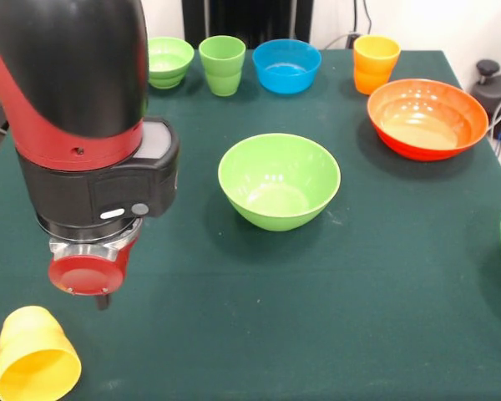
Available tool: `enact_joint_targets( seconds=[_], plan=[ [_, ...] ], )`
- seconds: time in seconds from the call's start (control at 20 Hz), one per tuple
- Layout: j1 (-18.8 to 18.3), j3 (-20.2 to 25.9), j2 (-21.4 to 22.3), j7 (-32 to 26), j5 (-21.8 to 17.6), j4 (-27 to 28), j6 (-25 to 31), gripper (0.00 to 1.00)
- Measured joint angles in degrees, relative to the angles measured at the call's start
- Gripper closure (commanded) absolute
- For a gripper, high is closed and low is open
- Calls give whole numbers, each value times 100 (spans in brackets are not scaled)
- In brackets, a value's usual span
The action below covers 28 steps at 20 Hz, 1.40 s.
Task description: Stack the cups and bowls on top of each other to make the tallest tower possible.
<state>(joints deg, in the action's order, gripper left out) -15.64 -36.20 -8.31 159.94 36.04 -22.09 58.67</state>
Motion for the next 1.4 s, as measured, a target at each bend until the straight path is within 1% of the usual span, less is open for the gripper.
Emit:
enact_joint_targets(
  seconds=[0.45,0.75,0.8,1.4],
  plan=[
    [-210,-401,-342,0,44,510,-1,100],
    [-428,-709,-673,0,317,804,0,100],
    [-469,-735,-740,0,416,837,-1,0],
    [-412,-905,-848,0,755,843,-1,0]
  ],
)
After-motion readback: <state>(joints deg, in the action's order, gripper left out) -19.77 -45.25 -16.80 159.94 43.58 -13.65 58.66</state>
